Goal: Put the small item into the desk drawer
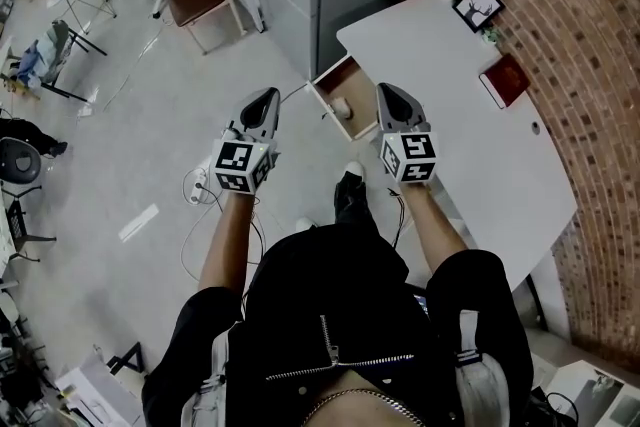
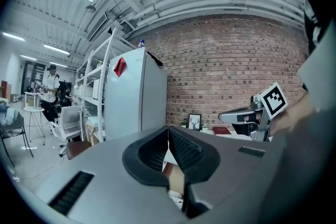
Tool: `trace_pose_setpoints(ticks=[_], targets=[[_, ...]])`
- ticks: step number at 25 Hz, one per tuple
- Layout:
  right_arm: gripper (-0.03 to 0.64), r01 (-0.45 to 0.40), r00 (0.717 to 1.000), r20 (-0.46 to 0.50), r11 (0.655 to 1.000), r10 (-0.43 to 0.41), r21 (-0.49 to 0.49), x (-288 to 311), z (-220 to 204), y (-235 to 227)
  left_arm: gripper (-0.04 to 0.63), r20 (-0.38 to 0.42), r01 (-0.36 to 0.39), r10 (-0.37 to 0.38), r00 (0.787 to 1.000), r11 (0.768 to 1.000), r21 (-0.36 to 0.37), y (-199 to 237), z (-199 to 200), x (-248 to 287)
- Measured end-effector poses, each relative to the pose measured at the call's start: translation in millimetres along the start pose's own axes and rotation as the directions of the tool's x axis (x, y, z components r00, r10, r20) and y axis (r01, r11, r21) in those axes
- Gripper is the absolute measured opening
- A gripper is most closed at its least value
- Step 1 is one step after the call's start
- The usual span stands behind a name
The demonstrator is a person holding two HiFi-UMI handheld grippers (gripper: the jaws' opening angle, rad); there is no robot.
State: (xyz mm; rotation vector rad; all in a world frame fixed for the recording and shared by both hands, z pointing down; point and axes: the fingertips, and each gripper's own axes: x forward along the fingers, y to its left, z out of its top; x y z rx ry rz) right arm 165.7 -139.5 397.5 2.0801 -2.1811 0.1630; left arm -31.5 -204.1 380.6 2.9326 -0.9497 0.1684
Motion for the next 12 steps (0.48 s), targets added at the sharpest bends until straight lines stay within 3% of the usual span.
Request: trace_pose_setpoints(ticks=[12], targets=[[0.005, 0.002, 1.000, -0.010, 1.000, -0.002, 0.029, 1.9, -7.0, -5.1, 0.021, -0.008, -0.007, 0.007, 1.000, 1.000, -0.010, 2.3, -4.9, 0.7]])
